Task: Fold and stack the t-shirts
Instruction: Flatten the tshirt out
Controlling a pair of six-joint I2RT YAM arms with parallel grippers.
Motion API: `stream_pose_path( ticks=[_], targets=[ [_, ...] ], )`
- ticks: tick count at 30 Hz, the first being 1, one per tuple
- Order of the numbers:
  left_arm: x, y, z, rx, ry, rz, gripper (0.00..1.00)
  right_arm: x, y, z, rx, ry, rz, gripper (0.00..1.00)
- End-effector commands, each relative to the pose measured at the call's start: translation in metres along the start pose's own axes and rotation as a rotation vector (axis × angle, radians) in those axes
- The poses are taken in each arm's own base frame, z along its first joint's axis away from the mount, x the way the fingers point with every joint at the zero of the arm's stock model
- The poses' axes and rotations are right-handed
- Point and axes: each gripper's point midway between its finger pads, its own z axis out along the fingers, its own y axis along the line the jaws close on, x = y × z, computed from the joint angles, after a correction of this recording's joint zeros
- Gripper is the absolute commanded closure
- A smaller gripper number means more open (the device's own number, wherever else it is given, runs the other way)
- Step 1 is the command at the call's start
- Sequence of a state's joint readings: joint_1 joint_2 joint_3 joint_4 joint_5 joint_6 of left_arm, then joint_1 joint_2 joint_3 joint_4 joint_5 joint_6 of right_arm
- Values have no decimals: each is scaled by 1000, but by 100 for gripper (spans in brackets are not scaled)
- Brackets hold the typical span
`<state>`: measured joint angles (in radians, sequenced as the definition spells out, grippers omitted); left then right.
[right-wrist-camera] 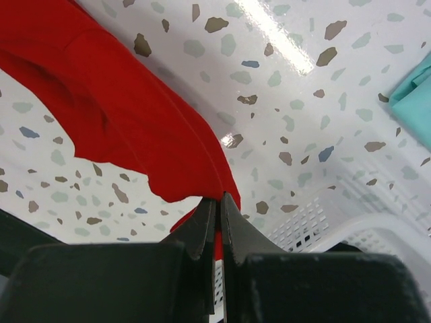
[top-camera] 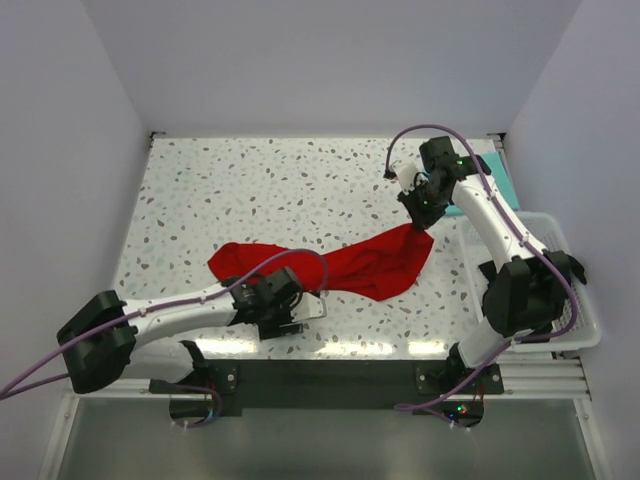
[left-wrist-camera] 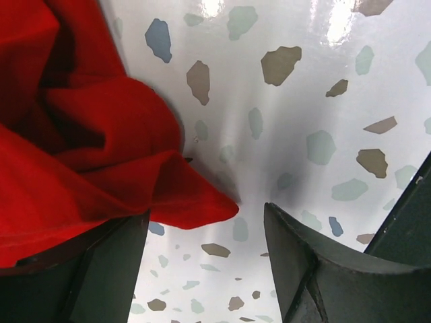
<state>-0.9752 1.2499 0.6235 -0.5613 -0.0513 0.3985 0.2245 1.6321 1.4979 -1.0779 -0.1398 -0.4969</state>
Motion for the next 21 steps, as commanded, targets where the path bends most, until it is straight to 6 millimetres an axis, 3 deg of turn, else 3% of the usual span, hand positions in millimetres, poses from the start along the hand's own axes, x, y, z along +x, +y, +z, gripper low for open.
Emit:
stream_pose_path(
  ticks=[1, 4, 7, 8, 14, 19, 21],
  targets=[
    [-8, 8, 4, -60, -12, -41, 27, -6, -5, 0, 31, -12, 4, 100],
    [-6, 14, 8, -94, 9, -61, 36, -4, -5, 1, 33, -10, 2, 100],
    [-1, 29, 8, -161, 30, -85, 53, -3, -5, 4, 30, -4, 3, 100],
    [-1, 33, 8, -170, 29, -100, 63, -3, -5, 4, 29, -3, 3, 100],
    [1, 60, -11, -112, -10, -239, 100, -4, -8, -2, 48, -12, -12, 100],
    [-8, 89, -65, -212, -127, -208, 100, -17, -18, -23, 106, -65, -32, 100],
    [-5, 117, -90, -286, -156, -200, 100, -26, -22, -35, 137, -102, -37, 100]
  ],
)
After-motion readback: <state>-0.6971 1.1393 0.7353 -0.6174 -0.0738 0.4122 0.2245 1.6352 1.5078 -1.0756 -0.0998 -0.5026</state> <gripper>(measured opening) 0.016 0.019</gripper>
